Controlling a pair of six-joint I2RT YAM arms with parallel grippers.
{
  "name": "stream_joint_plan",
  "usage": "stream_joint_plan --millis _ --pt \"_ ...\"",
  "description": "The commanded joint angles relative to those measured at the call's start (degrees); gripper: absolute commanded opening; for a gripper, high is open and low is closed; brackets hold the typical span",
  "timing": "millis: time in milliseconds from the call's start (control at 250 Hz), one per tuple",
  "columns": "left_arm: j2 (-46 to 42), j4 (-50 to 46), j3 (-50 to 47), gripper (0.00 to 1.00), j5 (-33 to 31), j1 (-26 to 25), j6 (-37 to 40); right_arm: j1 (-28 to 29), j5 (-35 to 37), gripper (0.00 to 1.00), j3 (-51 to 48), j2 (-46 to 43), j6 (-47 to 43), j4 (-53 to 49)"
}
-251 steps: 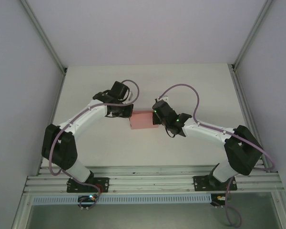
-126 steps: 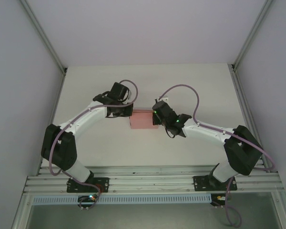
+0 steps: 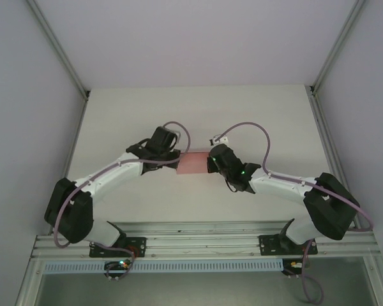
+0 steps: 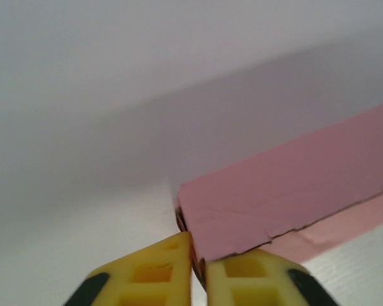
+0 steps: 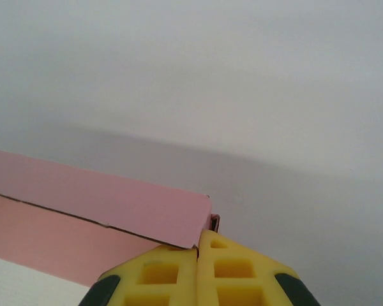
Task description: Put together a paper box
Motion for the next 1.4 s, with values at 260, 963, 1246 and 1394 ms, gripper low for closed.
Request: stream_joint_plan --millis 260,963,1246,1394 --pt "-4.07 2.82 -7.94 0.25 4.64 -2.51 -1.76 3.73 -1.78 0.05 -4.39 1.41 -2.05 0.16" --pt "-9.06 -0.71 1.41 1.00 5.44 -2.44 0.78 3.36 -2.00 0.75 -0.31 -10.18 -2.37 -3.15" --pt "-7.83 -0.26 1.43 1.00 7.05 5.29 -3.32 -3.59 -2.37 1.00 4.36 -8.32 0.67 -7.93" --pt "-5.51 -0.36 -0.06 1.00 9.64 6.91 -3.17 -5.97 -3.93 0.99 3.37 -6.89 2.79 -8.67"
